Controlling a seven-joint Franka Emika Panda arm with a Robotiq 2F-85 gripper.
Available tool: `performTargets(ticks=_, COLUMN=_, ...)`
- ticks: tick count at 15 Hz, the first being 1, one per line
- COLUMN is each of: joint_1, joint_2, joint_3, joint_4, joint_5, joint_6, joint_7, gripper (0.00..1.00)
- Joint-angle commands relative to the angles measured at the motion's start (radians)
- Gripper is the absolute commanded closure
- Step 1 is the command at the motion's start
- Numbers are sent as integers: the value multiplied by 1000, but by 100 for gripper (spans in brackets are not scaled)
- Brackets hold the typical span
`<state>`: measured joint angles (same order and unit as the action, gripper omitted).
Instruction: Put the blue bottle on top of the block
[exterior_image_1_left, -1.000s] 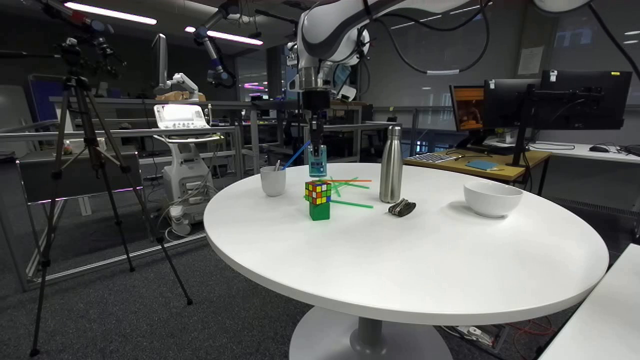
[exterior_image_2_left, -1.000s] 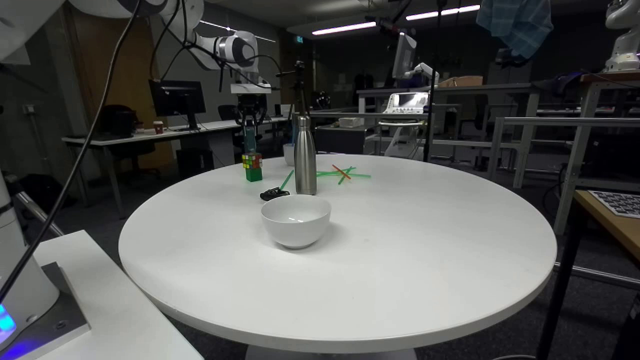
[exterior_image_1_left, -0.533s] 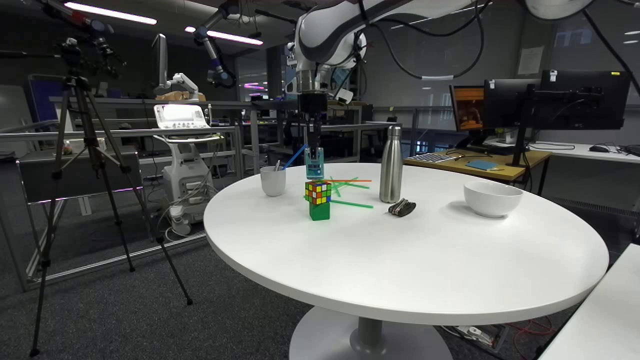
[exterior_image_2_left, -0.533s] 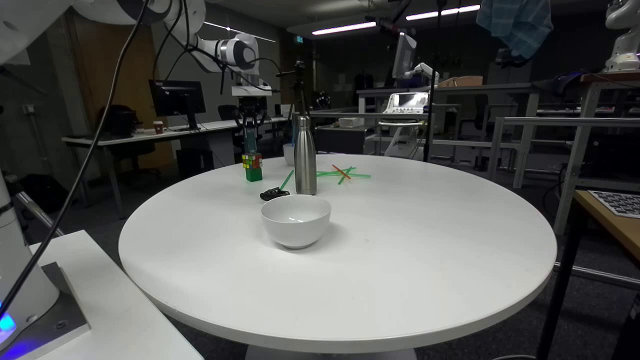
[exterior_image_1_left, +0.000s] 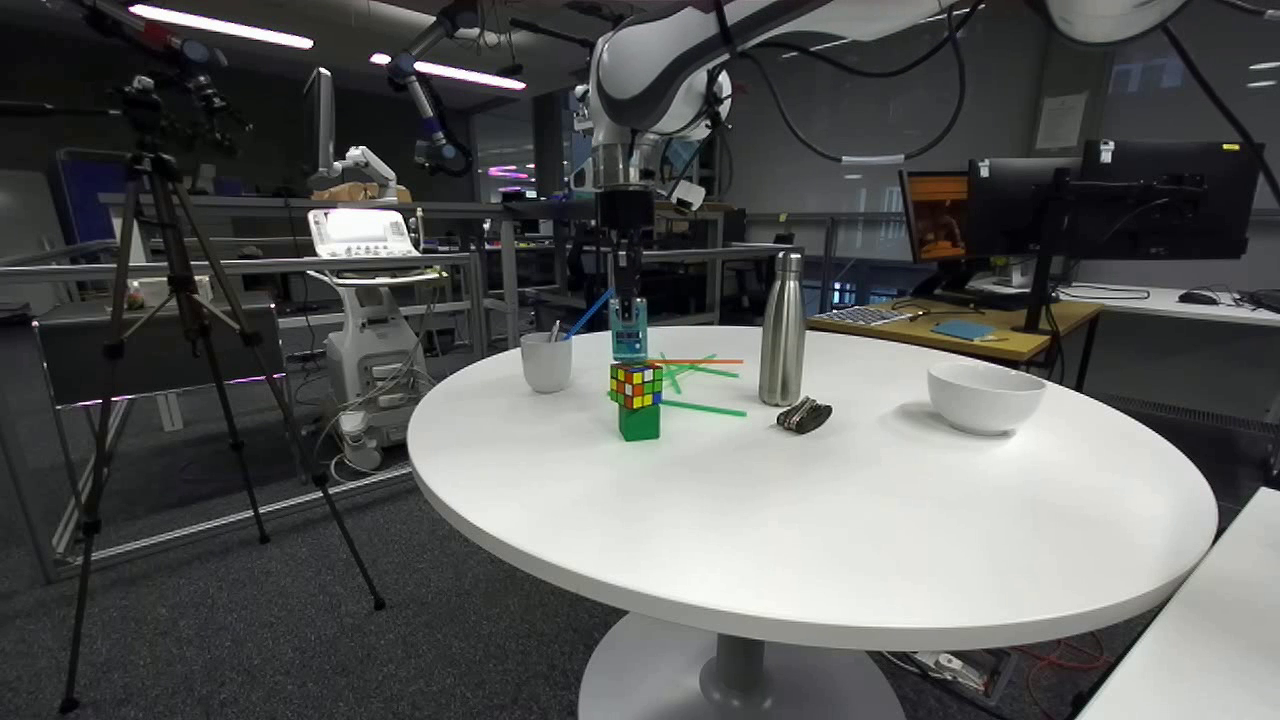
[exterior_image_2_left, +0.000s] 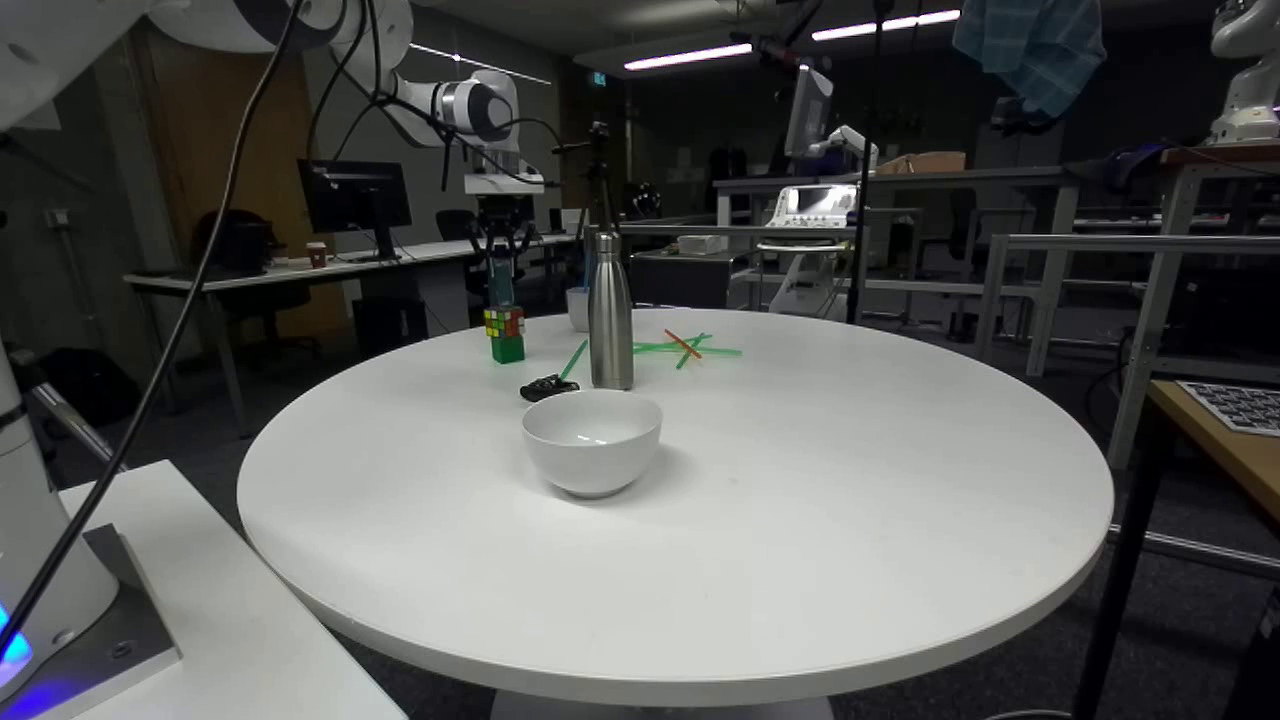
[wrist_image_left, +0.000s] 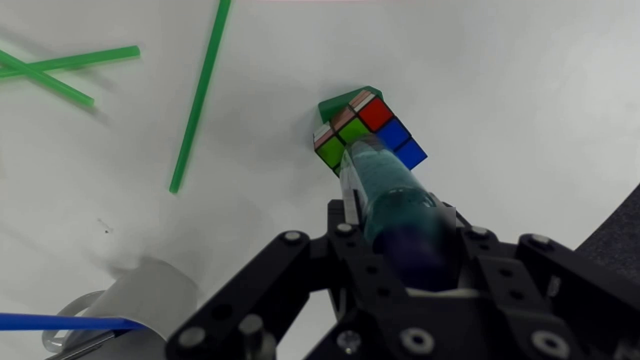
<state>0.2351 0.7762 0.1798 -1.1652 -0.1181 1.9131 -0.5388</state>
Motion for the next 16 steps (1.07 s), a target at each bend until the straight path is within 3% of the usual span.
performTargets(ticks=1, joint_1=0, joint_2=21, joint_3=3, joint_4=61, joint_5=-18, joint_6=-55, joint_7=-10, gripper=90)
performTargets(ticks=16, joint_1=-4, joint_2=32, joint_3=0, joint_4=68, joint_5=-14, joint_6=-71, joint_7=-7, gripper=90)
